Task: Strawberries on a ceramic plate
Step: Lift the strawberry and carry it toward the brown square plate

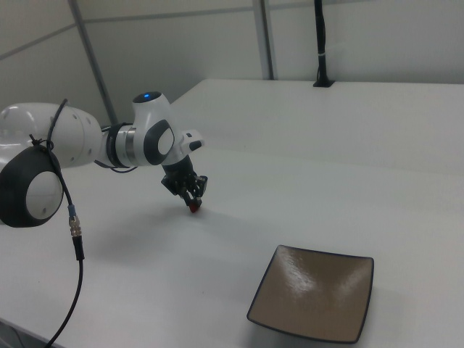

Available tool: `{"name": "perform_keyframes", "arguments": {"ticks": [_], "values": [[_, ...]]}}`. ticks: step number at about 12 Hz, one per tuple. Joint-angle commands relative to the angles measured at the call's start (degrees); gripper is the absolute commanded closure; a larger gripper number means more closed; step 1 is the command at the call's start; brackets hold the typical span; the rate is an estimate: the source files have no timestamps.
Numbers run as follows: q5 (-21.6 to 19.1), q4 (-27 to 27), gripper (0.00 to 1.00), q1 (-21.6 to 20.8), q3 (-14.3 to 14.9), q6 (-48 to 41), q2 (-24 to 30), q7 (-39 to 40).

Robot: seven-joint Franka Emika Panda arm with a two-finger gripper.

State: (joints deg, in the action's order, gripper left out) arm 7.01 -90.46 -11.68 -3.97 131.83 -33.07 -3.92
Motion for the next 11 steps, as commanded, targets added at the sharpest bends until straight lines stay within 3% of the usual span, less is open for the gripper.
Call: {"name": "perform_keyframes", "arguments": {"ticks": [1, 4, 7, 9, 11], "values": [[-0.5, 0.4, 0.98, -0.3, 0.2, 0.2, 1.5, 0.1], [-4.4, 0.5, 0.98, 0.3, 0.3, -4.4, 5.4, 0.0], [-5.2, 0.6, 0.97, 1.6, 0.5, -14.4, 12.9, 0.1], [-9.0, 0.5, 0.97, 2.9, 1.0, -20.6, 18.9, 0.4], [-9.7, 0.5, 0.97, 3.7, 1.5, -27.8, 24.7, 2.1]]}}
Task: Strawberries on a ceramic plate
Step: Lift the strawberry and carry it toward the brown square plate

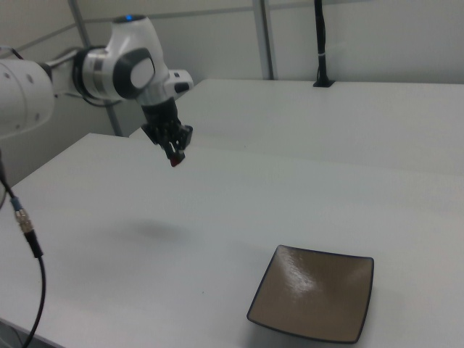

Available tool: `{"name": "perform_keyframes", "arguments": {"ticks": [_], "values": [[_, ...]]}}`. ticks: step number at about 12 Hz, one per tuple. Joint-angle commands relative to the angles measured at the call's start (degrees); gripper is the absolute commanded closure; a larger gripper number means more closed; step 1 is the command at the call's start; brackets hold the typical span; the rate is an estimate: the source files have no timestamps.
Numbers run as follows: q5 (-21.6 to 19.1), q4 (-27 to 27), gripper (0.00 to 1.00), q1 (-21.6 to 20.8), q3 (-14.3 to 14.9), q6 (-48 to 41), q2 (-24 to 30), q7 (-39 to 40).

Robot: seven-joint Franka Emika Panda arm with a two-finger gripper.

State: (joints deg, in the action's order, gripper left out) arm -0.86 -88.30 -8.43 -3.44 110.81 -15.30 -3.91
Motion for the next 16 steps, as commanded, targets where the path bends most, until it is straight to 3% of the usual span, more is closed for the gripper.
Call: {"name": "perform_keyframes", "arguments": {"ticks": [1, 5, 7, 11, 16], "values": [[-2.0, -1.7, 0.97, 0.7, 1.6, -10.9, 9.3, 4.2], [-4.5, -3.7, 0.97, 3.6, 1.9, -22.6, 16.3, 11.1], [-4.6, -4.1, 0.97, 6.1, 1.9, -25.2, 17.1, 13.5], [-4.6, -5.8, 0.97, 16.4, 1.8, -24.5, 16.2, 25.1], [-3.5, -8.8, 0.96, 26.5, 1.8, -14.7, 11.5, 36.2]]}}
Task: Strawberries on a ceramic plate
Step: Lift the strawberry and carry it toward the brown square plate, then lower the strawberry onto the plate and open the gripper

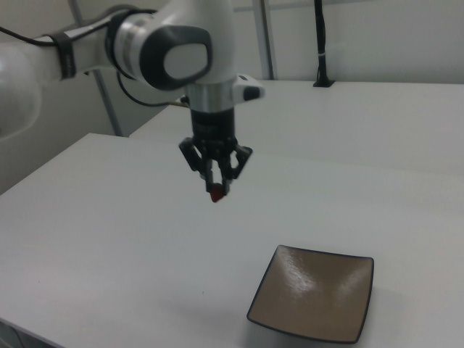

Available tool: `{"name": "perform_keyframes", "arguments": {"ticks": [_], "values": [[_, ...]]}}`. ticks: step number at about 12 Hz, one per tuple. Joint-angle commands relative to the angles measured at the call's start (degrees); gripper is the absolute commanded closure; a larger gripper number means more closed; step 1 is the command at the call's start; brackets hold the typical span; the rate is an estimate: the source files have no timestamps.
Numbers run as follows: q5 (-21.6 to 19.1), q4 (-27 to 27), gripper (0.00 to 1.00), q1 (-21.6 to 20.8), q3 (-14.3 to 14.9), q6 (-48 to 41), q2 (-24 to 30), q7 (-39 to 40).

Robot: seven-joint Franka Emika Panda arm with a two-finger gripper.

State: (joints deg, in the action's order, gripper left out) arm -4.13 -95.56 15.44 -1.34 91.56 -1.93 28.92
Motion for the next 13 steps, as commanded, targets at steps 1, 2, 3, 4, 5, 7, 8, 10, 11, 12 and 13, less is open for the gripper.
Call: {"name": "perform_keyframes", "arguments": {"ticks": [1, 2, 3, 4, 5, 7, 8, 10, 11, 12, 13], "values": [[0.1, -1.5, 0.95, 3.4, -0.3, 6.8, -4.1, 3.3], [1.4, -1.6, 0.95, 4.1, -0.3, 9.5, -6.1, 3.3], [2.8, -1.6, 0.94, 4.2, -0.3, 12.3, -7.8, 3.3], [3.5, -1.6, 0.93, 4.2, -0.3, 14.0, -9.6, 3.2], [4.9, -1.6, 0.93, 4.3, -0.3, 15.2, -11.0, 3.0], [6.7, -3.0, 0.93, 5.0, -0.2, 18.5, -13.0, 2.9], [7.6, -4.4, 0.93, 5.2, -0.2, 20.4, -13.5, 2.7], [10.4, -5.1, 0.93, 6.1, -0.2, 22.3, -15.3, 2.7], [11.2, -5.1, 0.91, 6.4, -0.1, 23.4, -16.3, 2.6], [11.4, -5.1, 0.87, 6.6, 1.2, 24.4, -17.0, 2.6], [11.5, -5.2, 0.82, 6.6, 2.2, 25.3, -17.3, 2.7]]}}
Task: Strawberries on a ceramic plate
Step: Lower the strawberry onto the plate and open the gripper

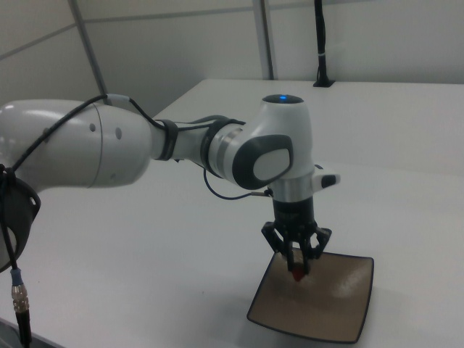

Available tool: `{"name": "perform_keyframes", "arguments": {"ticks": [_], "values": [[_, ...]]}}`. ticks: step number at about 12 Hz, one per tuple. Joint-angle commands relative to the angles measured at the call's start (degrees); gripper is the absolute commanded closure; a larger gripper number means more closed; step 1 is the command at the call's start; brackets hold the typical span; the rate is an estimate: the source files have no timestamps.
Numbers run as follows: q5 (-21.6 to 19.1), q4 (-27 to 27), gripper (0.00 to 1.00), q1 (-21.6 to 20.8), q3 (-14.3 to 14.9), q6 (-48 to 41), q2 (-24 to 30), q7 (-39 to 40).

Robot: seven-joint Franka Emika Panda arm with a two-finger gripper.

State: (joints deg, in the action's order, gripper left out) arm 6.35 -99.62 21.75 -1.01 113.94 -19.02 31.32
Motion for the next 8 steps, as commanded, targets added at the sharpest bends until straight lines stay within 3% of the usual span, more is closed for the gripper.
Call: {"name": "perform_keyframes", "arguments": {"ticks": [1, 5, 6, 7, 8], "values": [[1.0, -1.1, 0.81, 0.5, 2.1, 3.7, -0.9, 0.3], [1.0, -1.1, 0.80, 1.1, 2.4, 5.4, -2.3, 0.3], [1.0, -1.4, 0.76, 1.2, 2.4, 5.6, -2.4, 0.3], [1.0, -1.5, 0.59, 1.4, 2.4, 5.6, -2.4, 0.2], [1.0, -1.4, 0.06, 1.4, 2.4, 5.5, -2.4, 0.2]]}}
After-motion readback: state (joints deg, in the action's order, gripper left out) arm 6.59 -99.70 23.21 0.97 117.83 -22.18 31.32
